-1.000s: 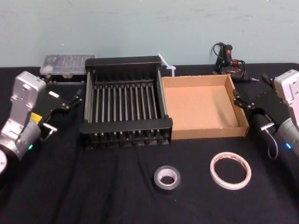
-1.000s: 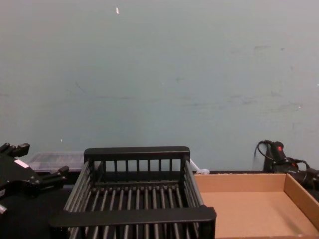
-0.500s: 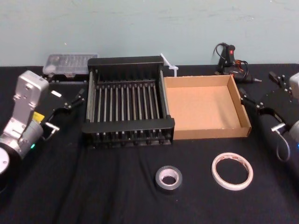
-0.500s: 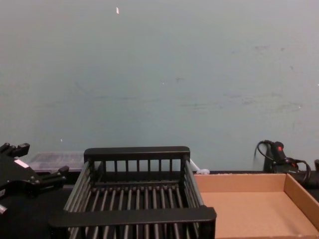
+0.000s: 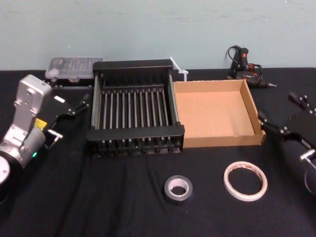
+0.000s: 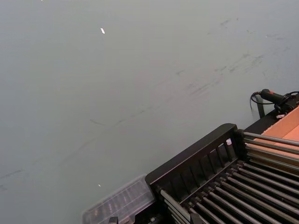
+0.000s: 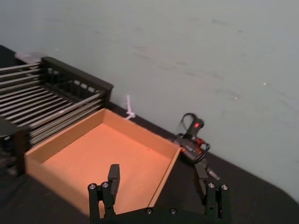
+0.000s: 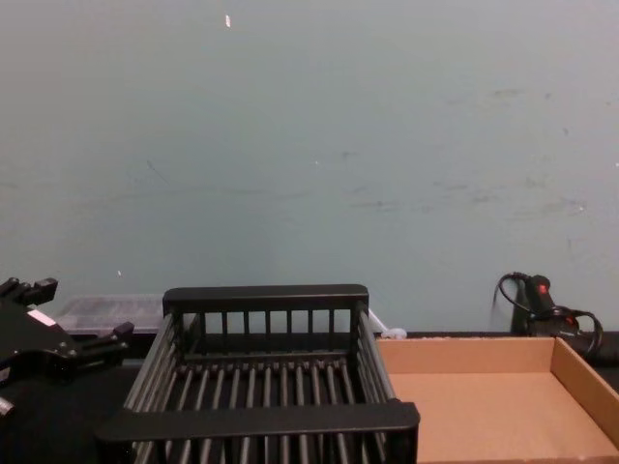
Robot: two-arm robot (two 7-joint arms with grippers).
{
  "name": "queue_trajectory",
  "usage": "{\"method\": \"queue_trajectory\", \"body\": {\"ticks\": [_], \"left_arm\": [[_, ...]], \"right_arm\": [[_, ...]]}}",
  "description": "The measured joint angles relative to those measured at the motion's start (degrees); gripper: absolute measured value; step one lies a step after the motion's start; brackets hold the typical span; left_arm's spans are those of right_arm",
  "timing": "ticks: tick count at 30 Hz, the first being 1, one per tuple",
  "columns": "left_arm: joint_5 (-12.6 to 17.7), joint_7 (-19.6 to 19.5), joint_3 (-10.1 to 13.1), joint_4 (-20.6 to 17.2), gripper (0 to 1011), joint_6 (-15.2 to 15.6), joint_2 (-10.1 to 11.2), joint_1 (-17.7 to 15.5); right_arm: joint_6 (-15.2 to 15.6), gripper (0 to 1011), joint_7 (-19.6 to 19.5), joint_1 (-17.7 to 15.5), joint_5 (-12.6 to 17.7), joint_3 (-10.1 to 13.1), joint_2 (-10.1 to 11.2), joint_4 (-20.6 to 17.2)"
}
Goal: Pick up the white tape and place it into the black box , Pick up the silver tape and place it into the brown box.
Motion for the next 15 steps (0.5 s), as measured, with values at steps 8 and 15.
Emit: {"method": "queue_trajectory", "body": {"ticks": [8, 15], "left_arm": [[0.00, 0.00, 0.00, 0.00, 1002, 0.00, 0.00, 0.00], [0.00, 0.00, 0.00, 0.00, 1001, 0.00, 0.00, 0.00]], "right_arm": [[3.64, 1002, 2.55, -4.62, 3.49, 1.97, 1.16, -3.15], [7.93, 1002, 6.05, -6.93, 6.63, 2.89, 1.58, -3.94]]}}
